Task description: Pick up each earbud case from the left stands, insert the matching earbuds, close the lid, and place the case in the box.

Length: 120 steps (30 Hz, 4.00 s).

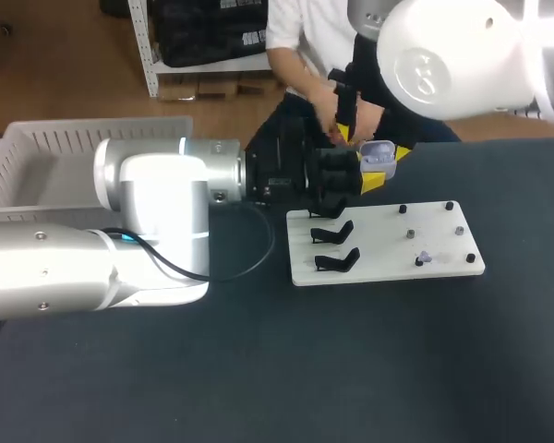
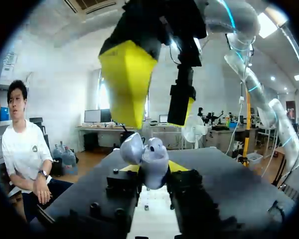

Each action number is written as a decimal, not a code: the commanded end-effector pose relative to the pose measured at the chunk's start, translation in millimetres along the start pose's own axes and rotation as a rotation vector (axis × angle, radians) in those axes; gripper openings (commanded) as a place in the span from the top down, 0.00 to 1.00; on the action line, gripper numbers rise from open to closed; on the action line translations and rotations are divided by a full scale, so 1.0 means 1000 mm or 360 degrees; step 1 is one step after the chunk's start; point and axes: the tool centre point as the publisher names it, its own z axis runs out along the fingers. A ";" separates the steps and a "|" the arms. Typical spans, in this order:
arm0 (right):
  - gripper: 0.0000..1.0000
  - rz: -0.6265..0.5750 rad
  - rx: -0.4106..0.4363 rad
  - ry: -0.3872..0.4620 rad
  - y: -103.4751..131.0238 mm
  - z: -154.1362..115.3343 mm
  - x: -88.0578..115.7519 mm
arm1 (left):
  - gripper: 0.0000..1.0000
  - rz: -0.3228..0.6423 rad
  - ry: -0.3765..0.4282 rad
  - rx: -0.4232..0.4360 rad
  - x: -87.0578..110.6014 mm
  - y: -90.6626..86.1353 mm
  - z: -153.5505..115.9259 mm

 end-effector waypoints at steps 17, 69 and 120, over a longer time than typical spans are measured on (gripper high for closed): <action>0.00 -0.0304 -0.0355 -0.0188 -0.072 -0.010 0.059 | 1.00 0.0007 -0.0009 -0.0013 0.001 -0.002 0.000; 0.00 -0.0171 -0.0213 -0.0145 -0.133 0.093 0.056 | 1.00 0.0007 -0.0009 -0.0013 0.001 -0.002 0.000; 0.61 -0.0320 -0.0357 0.0037 -0.122 0.171 0.033 | 1.00 0.0007 -0.0009 -0.0013 0.001 -0.002 0.000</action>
